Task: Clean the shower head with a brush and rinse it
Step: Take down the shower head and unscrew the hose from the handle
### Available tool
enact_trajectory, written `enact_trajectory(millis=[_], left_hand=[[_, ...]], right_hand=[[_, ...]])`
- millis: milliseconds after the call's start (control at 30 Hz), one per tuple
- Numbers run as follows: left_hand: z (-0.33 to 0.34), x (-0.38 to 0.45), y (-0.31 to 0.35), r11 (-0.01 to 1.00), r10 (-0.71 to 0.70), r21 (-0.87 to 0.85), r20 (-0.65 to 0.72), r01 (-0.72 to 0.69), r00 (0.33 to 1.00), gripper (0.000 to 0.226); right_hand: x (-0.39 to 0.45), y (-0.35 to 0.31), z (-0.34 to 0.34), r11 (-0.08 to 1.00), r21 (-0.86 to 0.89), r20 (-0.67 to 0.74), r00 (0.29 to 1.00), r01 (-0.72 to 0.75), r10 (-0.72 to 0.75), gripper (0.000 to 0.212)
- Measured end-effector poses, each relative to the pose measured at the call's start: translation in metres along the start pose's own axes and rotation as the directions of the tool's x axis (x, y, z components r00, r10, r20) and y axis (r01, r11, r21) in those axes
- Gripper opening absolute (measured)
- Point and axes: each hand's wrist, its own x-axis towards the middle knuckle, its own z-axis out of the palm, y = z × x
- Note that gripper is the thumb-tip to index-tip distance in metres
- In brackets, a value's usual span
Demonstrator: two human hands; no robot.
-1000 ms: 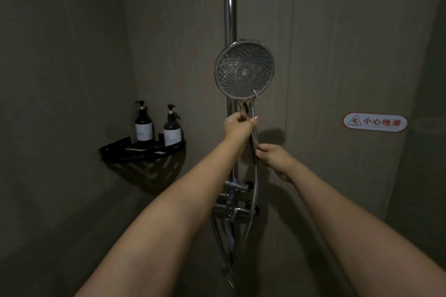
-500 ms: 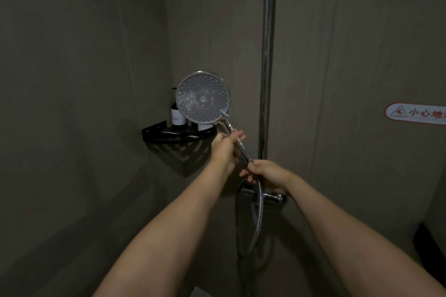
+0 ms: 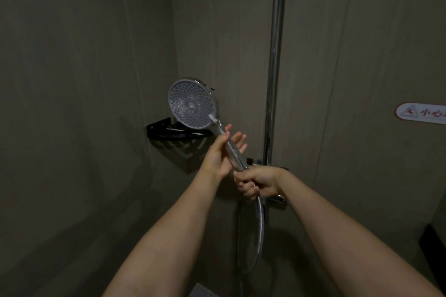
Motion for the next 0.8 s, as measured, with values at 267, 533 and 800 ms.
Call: enact_trajectory(millis=[267, 533, 800], left_hand=[[0.012, 0.007, -0.007, 1.0, 0.014, 0.022, -0.138, -0.011, 0.99, 0.003], [0.024, 0.011, -0.017, 0.988, 0.144, 0.11, -0.404, -0.109, 0.903, 0.013], [0.01, 0.006, -0.014, 0.97, 0.204, 0.205, -0.412, -0.127, 0.888, 0.015]], right_hand=[[0.002, 0.004, -0.006, 0.992, -0.078, -0.192, 0.974, 0.103, -0.117, 0.011], [0.014, 0.012, 0.011, 0.712, -0.67, -0.687, 0.54, -0.213, -0.485, 0.015], [0.0, 0.021, -0.009, 0.945, -0.283, -0.332, 0.908, 0.161, -0.254, 0.024]])
